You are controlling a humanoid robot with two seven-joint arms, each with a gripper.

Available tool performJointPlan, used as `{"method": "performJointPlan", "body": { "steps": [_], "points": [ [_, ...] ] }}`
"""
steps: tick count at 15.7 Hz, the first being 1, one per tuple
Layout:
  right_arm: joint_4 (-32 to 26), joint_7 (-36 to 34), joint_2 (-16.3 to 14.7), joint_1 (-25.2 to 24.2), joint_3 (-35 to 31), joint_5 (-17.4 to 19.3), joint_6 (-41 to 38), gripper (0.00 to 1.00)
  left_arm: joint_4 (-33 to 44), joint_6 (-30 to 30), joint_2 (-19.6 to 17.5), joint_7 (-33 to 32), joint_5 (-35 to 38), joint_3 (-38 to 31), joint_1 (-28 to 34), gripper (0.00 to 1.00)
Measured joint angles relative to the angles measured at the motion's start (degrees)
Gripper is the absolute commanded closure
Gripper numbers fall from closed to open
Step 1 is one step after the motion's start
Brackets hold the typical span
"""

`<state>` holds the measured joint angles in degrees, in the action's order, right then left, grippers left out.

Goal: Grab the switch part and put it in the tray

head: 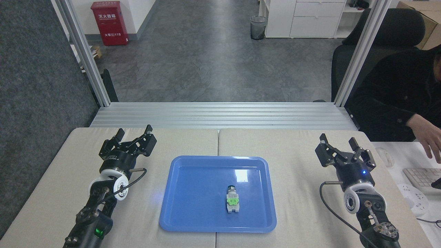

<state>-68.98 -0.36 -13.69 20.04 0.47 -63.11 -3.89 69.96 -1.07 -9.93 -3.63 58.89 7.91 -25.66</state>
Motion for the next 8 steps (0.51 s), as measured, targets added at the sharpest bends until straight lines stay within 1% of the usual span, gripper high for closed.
{"method": "performJointPlan", "body": {
  "steps": [8],
  "points": [
    [0.15, 0.14, -1.79, -0.1, -2.04, 0.22, -0.07, 0.01, 0.0, 0.0, 0.0, 0.0, 0.0, 0.0, 0.0, 0.0]
  ]
}}
